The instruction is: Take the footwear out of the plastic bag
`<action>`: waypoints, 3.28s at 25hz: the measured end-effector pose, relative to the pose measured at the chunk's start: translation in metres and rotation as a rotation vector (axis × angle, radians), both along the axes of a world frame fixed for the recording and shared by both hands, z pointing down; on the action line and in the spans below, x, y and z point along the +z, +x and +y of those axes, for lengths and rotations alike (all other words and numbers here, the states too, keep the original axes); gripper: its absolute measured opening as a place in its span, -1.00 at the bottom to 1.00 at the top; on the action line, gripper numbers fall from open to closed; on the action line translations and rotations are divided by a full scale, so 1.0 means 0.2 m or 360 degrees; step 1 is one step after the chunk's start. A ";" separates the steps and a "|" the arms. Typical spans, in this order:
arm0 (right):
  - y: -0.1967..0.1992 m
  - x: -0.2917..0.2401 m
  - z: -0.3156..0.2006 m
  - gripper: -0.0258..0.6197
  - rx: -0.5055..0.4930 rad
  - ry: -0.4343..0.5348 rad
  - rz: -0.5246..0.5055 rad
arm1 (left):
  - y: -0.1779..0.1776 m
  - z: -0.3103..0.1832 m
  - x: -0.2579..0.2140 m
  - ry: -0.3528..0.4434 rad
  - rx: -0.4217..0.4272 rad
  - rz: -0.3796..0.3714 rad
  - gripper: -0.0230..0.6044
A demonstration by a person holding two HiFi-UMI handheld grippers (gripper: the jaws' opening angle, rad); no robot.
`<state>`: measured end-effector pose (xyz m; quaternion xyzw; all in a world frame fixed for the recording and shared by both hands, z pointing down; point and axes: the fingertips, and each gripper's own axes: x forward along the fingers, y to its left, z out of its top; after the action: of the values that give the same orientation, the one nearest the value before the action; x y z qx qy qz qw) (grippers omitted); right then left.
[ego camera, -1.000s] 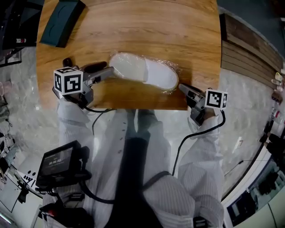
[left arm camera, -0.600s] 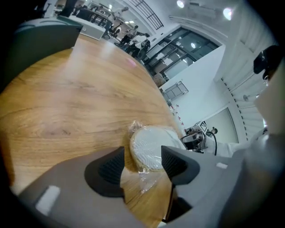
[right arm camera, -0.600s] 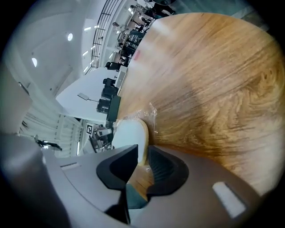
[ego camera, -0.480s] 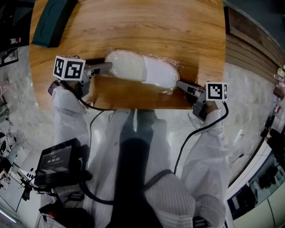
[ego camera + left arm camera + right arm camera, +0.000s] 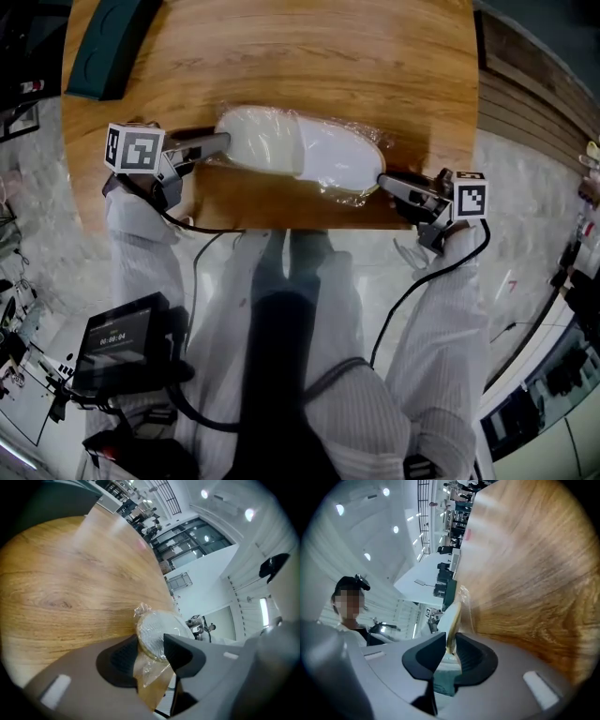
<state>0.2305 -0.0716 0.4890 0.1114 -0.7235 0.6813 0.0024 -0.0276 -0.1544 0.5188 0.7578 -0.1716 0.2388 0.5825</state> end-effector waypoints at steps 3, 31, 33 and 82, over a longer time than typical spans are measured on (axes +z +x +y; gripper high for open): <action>0.01 -0.10 -0.01 -0.61 -0.0045 0.0100 -0.0065 | 0.01 -0.03 -0.10 0.0075 -0.0031 0.0108 -0.40; 0.09 -0.78 -0.17 -0.60 0.0058 0.0749 -0.0186 | 0.15 -0.07 -0.90 0.0872 -0.0040 0.0424 -0.55; 0.11 -0.79 -0.17 -0.61 0.0078 0.0731 -0.0197 | 0.15 -0.06 -0.93 0.0892 -0.0032 0.0463 -0.58; 0.29 -0.90 -0.38 -0.70 0.1266 0.1344 0.1437 | 0.11 -0.30 -0.91 0.1517 -0.0801 -0.0324 -0.92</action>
<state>0.2883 -0.1484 0.3084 0.6267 -0.7577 0.1818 0.0097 -0.0050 -0.2153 0.3372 0.8464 -0.4923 0.0602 0.1942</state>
